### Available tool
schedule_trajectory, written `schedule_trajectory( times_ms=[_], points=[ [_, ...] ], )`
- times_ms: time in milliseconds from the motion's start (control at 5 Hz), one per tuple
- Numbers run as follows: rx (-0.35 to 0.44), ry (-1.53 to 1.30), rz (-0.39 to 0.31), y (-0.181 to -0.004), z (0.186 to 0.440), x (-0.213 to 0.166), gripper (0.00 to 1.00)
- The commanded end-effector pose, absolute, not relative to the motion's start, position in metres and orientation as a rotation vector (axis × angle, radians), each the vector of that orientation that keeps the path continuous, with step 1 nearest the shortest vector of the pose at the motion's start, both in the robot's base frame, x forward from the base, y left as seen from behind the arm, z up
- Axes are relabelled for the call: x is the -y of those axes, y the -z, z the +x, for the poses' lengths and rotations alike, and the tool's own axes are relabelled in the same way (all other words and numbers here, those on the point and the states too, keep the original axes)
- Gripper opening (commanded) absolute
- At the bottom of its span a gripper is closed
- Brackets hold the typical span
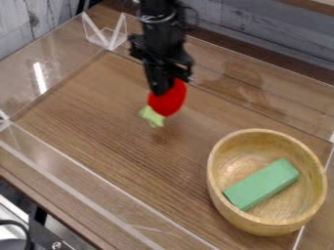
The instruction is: Move the red object to the left side of the table
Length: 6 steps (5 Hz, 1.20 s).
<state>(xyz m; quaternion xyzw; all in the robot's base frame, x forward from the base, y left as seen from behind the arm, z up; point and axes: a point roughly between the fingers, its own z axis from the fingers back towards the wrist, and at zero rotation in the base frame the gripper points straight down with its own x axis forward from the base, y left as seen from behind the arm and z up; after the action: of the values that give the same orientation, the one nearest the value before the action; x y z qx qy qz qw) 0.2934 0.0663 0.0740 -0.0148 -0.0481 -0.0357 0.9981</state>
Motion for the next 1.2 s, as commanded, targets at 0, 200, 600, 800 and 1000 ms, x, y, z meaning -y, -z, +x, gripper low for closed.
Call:
schedule_trajectory(
  times_ms=[0,200,600,800,1000],
  points=[
    [0.15,0.062,0.014,-0.082,0.305,-0.106,0.0],
    [0.145,0.058,0.025,-0.077,0.307,-0.121,0.0],
    [0.132,0.05,0.04,-0.07,0.31,-0.136,0.0],
    [0.128,0.056,0.033,-0.072,0.31,-0.131,0.0],
    [0.125,0.063,0.024,-0.075,0.309,-0.125,0.0]
  ],
)
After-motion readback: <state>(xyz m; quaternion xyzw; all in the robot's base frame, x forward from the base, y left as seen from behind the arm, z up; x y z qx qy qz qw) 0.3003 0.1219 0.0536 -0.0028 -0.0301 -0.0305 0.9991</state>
